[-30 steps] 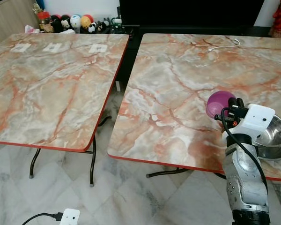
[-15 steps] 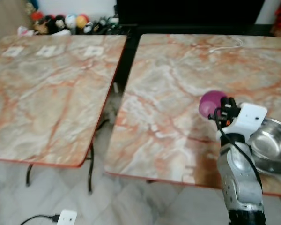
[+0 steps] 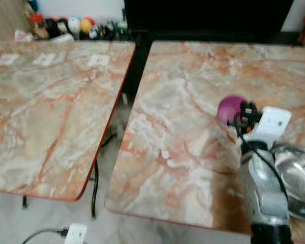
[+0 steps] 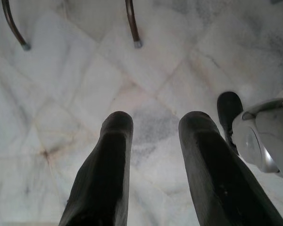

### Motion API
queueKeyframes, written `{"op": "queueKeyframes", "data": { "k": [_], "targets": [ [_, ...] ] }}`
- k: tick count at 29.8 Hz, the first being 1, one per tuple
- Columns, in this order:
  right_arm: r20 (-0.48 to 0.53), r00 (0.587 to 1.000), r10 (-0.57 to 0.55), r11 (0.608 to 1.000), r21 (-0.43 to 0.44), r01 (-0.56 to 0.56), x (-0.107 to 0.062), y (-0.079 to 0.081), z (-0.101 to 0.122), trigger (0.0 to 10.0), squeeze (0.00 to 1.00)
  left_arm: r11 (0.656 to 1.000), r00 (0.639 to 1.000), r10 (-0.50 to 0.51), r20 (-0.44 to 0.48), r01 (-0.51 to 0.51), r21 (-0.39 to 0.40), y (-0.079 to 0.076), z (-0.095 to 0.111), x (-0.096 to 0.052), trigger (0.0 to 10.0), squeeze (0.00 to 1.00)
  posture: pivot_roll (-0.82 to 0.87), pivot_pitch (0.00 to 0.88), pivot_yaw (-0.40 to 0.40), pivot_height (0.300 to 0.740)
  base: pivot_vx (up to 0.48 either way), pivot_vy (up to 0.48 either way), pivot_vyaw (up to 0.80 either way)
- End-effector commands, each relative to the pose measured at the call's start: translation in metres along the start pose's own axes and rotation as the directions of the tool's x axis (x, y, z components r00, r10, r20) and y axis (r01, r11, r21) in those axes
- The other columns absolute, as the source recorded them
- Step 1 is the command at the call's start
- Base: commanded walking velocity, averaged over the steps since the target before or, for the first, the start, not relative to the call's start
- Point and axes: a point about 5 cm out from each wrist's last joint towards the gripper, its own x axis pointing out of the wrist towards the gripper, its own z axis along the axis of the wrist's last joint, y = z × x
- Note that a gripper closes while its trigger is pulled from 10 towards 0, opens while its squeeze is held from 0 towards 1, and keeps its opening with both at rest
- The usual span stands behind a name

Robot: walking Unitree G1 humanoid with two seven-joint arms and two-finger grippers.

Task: Setting the table

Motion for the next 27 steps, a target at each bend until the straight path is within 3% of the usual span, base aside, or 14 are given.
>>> {"op": "queueKeyframes", "data": {
  "k": [1, 2, 6, 13, 17, 22, 27],
  "targets": [
    [-0.038, 0.999, -0.02, 1.0, 0.01, 0.02, 0.003, -0.001, 0.008, 10.0, 0.0, 1.0, 1.0, -0.002, -0.023, 0.003, 0.02, 0.001, -0.007, -0.002, 10.0, 0.0, -0.09, 0.093, 0.045, 0.74, 0.0, 0.0, 0.0],
    [-0.084, 0.996, -0.033, 0.999, 0.005, 0.034, 0.005, -0.002, 0.008, 10.0, 0.0, 1.0, 1.0, -0.003, -0.023, 0.003, 0.021, 0.001, -0.007, -0.002, 10.0, 0.0, -0.09, 0.093, 0.045, 0.74, 0.0, 0.0, 0.0],
    [-0.079, 0.994, 0.075, 0.995, -0.057, -0.08, 0.008, 0.014, 0.019, 10.0, 0.0, 1.0, 1.0, -0.005, -0.025, 0.005, 0.018, 0.0, -0.007, -0.002, 10.0, 0.0, -0.08, 0.085, 0.045, 0.74, 0.0, 0.0, 0.0],
    [-0.16, 0.986, 0.046, 0.995, -0.079, -0.06, 0.011, 0.017, 0.023, 10.0, 0.0, 1.0, 1.0, -0.007, -0.026, 0.008, 0.018, 0.0, -0.008, -0.002, 10.0, 0.0, -0.09, 0.084, 0.045, 0.74, 0.0, 0.0, 0.0],
    [-0.253, 0.967, -0.022, 1.0, -0.017, 0.018, 0.01, 0.011, 0.02, 10.0, 0.0, 1.0, 1.0, -0.01, -0.026, 0.011, 0.018, -0.001, -0.008, -0.002, 10.0, 0.0, -0.09, 0.092, 0.04, 0.74, 0.0, 0.0, 0.0],
    [-0.263, 0.958, -0.116, 0.993, -0.024, 0.113, 0.011, -0.001, 0.022, 10.0, 0.0, 1.0, 1.0, -0.011, -0.025, 0.012, 0.013, -0.002, -0.008, -0.002, 10.0, 0.0, -0.09, 0.098, 0.038, 0.74, 0.0, 0.0, 0.0],
    [-0.295, 0.945, -0.141, 0.988, 0.015, 0.152, 0.007, 0.0, 0.02, 10.0, 0.0, 1.0, 1.0, -0.011, -0.028, 0.012, 0.014, -0.002, -0.008, -0.002, 10.0, 0.0, -0.09, 0.1, 0.037, 0.74, 0.0, 0.0, 0.0]
  ]
}}
